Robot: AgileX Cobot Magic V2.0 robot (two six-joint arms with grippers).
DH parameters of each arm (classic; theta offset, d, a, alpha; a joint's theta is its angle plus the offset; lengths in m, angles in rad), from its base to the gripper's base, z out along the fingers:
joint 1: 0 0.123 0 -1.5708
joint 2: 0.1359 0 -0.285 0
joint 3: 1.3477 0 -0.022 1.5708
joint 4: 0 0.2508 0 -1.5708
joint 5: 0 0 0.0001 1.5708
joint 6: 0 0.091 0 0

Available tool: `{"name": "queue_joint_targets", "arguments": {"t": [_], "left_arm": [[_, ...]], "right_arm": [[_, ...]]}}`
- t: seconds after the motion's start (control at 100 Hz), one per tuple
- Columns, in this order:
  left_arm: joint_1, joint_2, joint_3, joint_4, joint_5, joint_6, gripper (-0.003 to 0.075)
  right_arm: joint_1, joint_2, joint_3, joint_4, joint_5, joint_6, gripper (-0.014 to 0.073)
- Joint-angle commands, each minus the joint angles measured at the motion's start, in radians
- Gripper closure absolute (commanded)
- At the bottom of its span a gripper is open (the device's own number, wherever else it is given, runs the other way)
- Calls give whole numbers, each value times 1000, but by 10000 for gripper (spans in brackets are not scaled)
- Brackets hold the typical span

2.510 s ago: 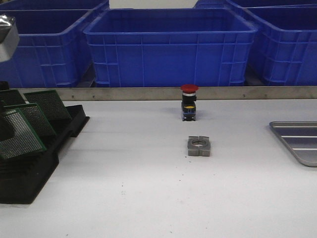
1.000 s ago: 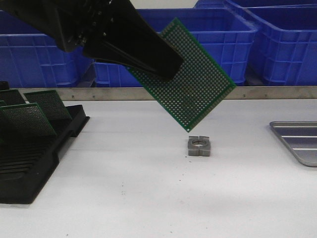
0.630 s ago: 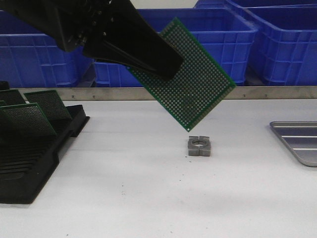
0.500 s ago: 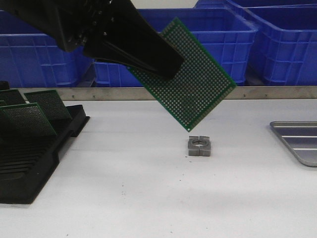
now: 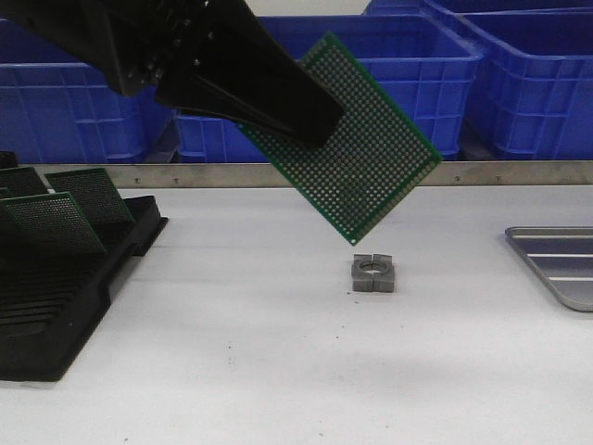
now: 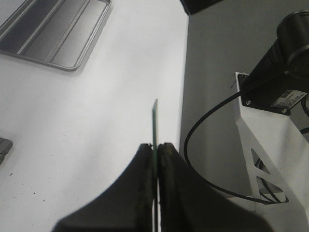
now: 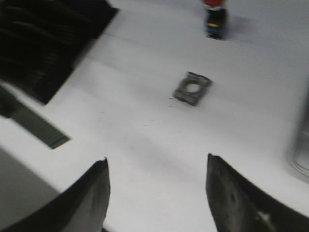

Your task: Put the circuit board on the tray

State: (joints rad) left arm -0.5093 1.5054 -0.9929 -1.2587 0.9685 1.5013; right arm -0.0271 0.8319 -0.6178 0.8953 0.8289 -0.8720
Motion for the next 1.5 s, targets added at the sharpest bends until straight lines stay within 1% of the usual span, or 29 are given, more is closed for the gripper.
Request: {"name": "queue_joint_targets", "arguments": {"t": [0.0, 0.05, 0.09, 0.19, 0.35, 0.45, 0.62, 0.66, 0.73, 0.78, 0.8, 0.85, 0.87, 0.92, 0.95, 1.0, 1.05, 1.1, 1.17, 1.22, 1.24, 1.27, 1.32, 1.37, 1.49], "left_arm": [[-9, -31, -29, -68, 16, -8, 737], [-9, -31, -29, -68, 16, -8, 737], [-9, -31, -29, -68, 16, -8, 737], [-9, -31, -29, -68, 16, -8, 737], [-9, -31, -29, -68, 16, -8, 737], [-9, -31, -29, -68, 16, -8, 737], [-9, -31, -29, -68, 16, -8, 737], [-9, -31, -29, -68, 16, -8, 737], [-9, -31, -29, -68, 16, -8, 737], [-9, -31, -29, -68, 16, -8, 737], [-9, -31, -29, -70, 16, -8, 737], [-9, -31, -29, -70, 16, -8, 737], [-9, -31, -29, -70, 16, -8, 737], [-9, -31, -29, -70, 16, -8, 736], [-9, -31, -29, -70, 16, -8, 736], [-9, -31, -29, -70, 16, -8, 731], [-9, -31, -29, -70, 16, -8, 706], [-9, -31, -29, -70, 16, -8, 652], [-9, -31, -29, -70, 18, -8, 532], [-9, -31, -29, -70, 18, -8, 412], [-9, -31, -29, -70, 18, -8, 382], [-9, -31, -29, -70, 18, -8, 314], [-9, -31, -29, -70, 18, -8, 239], [-9, -31, -29, -70, 18, -8, 199], [-9, -31, -29, -70, 2, -8, 195]], "right_arm": [[17, 58, -60, 198, 97, -255, 123], [44, 96, -75, 260, 143, -351, 123], [63, 131, -88, 284, 171, -414, 123], [123, 211, -117, 312, 196, -490, 123], [207, 342, -167, 311, 206, -557, 123], [253, 416, -204, 311, 204, -572, 123], [271, 507, -248, 312, 219, -572, 130], [271, 520, -254, 312, 232, -572, 144], [271, 530, -258, 312, 253, -572, 230], [271, 533, -259, 312, 261, -572, 337], [271, 533, -259, 312, 262, -572, 367], [271, 533, -259, 312, 263, -572, 489], [271, 533, -259, 312, 263, -572, 518], [271, 533, -259, 312, 263, -572, 628], [271, 533, -259, 312, 263, -572, 670], [271, 533, -259, 312, 267, -572, 656], [271, 533, -259, 312, 275, -572, 657], [271, 533, -259, 312, 285, -572, 657], [271, 533, -259, 311, 305, -568, 657], [271, 533, -259, 305, 321, -556, 657], [271, 533, -259, 301, 330, -547, 657], [270, 533, -259, 293, 339, -530, 657], [270, 533, -259, 269, 352, -489, 657], [266, 533, -259, 228, 354, -439, 657], [232, 533, -259, 96, 351, -292, 657]]}}
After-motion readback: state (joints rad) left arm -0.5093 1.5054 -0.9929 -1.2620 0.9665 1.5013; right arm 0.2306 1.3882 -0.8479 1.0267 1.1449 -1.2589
